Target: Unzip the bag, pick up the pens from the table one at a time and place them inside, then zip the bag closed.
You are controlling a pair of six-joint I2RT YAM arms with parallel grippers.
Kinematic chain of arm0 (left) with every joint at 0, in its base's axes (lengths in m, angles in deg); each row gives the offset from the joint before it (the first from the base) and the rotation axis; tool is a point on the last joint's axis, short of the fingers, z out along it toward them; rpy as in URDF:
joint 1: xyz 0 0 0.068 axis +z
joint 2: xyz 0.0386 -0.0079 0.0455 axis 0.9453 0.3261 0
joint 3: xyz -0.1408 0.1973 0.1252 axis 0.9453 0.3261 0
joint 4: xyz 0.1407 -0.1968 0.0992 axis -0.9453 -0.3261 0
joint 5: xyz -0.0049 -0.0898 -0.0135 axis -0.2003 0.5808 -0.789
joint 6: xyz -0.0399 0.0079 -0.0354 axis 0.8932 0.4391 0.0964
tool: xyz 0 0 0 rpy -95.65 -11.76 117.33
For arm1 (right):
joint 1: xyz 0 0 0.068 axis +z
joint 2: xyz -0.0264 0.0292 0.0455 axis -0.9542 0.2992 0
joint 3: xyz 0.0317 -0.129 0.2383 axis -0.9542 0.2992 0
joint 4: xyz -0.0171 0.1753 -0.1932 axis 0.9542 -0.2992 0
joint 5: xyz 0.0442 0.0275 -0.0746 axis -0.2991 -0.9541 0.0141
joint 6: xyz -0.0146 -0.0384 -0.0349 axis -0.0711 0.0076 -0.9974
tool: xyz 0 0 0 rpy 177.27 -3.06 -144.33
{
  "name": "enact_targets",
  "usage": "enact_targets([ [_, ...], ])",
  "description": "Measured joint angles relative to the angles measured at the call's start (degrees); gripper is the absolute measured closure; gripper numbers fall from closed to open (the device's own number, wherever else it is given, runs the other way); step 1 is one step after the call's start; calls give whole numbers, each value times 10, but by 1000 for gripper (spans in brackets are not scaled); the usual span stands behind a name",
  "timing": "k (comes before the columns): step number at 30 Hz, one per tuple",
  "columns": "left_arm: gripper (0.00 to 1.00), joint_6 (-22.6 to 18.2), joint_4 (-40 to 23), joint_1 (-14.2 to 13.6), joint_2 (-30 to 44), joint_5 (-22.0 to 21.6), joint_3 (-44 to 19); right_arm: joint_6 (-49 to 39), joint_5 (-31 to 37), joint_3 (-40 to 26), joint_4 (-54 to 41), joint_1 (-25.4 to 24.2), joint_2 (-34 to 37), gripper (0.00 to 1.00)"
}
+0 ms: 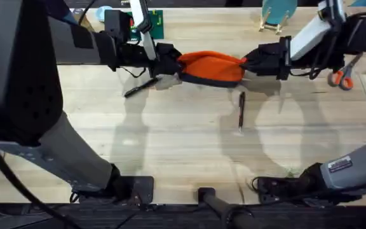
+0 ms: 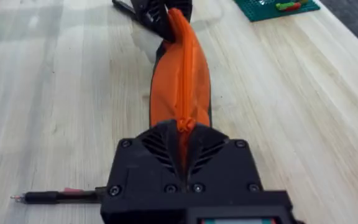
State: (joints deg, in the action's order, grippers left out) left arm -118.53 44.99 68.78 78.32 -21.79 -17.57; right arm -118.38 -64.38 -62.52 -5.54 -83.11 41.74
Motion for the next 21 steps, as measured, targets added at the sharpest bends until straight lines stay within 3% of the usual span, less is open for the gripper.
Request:
enact_targets([
  [9,956,0,0,-15,0,15,0,0,-75,0,-2,-37,0,970],
  [21,956,0,2,-22,0,37,0,0,-104,0,-4,-62,0,969],
])
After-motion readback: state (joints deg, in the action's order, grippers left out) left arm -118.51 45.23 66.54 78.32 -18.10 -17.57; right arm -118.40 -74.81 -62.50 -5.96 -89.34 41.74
